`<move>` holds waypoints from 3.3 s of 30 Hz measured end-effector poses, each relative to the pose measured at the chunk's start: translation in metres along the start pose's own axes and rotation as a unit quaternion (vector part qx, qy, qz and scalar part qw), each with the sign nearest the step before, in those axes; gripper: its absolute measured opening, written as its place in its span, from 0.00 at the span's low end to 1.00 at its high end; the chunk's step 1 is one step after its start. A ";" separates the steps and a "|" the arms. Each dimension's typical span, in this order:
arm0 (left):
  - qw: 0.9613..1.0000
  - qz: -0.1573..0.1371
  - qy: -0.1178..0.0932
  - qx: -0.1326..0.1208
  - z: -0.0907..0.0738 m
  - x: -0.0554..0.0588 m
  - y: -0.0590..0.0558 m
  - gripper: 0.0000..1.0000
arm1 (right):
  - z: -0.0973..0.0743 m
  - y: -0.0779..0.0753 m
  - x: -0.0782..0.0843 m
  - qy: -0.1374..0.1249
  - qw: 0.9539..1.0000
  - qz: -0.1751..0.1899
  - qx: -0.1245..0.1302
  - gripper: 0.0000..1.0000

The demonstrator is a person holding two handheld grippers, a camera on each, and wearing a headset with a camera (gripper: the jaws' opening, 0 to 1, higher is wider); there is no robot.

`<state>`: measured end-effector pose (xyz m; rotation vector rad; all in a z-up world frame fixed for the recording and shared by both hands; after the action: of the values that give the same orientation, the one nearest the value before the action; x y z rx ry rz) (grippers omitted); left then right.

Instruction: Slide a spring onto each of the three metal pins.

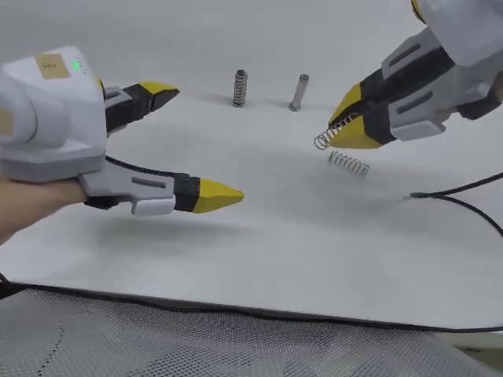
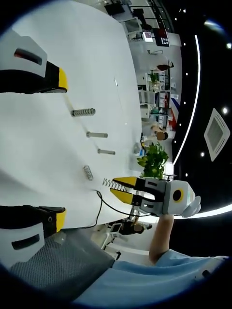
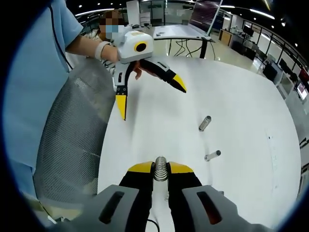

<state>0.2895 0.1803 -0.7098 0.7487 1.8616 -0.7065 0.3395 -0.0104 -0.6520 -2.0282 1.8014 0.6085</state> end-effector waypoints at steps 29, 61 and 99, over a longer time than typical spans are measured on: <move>1.000 0.002 -0.006 -0.012 -0.004 0.000 0.008 0.97 | -0.001 -0.073 -0.015 0.083 0.995 -0.049 0.029 0.08; 1.000 -0.003 -0.001 -0.010 -0.003 0.004 0.010 0.97 | 0.026 -0.108 -0.016 0.135 0.988 -0.078 0.004 0.08; 1.000 -0.015 0.002 -0.015 -0.003 0.009 0.015 0.94 | 0.059 -0.110 -0.004 0.166 0.982 -0.087 -0.025 0.08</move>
<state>0.2959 0.1937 -0.7190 0.7051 1.8866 -0.6953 0.4438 0.0383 -0.7013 -2.4070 1.7672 0.2771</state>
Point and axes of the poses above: the centre of the closed fingertips' face, and the gripper's own axes: z roughly forward along the fingers, y roughly to its left, x roughly out of its underside, the point moved 7 cm from there along -z, roughly backward along the fingers, and after that the axes turned 2 degrees about -z, right-handed, at the moved point
